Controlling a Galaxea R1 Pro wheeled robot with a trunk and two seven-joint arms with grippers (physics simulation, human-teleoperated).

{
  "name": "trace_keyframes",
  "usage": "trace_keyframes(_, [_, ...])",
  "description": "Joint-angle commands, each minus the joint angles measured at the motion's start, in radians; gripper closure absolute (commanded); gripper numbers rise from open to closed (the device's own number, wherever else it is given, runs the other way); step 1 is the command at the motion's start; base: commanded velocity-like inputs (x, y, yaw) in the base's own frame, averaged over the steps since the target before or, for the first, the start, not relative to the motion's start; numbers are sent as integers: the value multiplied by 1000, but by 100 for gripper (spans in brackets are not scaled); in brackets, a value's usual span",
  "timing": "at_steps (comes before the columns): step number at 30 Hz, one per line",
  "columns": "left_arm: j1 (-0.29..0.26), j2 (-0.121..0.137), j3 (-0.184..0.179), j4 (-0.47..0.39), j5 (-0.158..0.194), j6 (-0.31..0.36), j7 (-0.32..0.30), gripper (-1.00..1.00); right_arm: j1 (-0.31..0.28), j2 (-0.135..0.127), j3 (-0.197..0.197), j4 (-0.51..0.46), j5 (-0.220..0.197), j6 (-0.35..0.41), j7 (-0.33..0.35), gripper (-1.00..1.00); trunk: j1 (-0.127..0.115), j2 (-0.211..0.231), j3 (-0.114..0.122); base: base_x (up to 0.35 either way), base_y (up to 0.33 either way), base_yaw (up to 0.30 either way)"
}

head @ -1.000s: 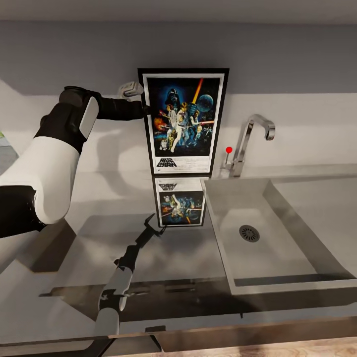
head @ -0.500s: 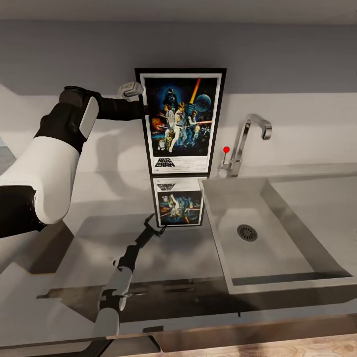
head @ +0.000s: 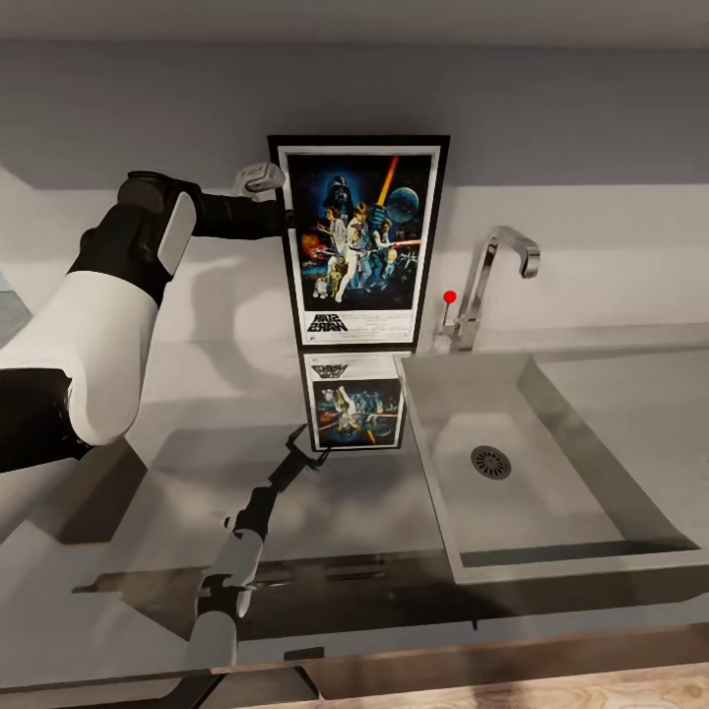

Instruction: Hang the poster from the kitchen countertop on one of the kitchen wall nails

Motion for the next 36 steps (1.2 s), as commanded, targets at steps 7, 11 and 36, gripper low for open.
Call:
trace_keyframes(7, [-1, 0, 2, -1, 0, 6, -2, -100, -2, -1, 1, 4, -4, -5, 2, -100, 0, 0, -1, 0, 13, 0])
trace_keyframes(11, [-1, 1, 1, -1, 0, 6, -2, -100, -2, 0, 1, 4, -4, -5, 2, -100, 0, 0, -1, 0, 28, 0])
trace_keyframes(36, [-1, 2, 2, -2, -1, 6, -2, -100, -2, 1, 1, 4, -4, -5, 2, -100, 0, 0, -1, 40, 2, 0])
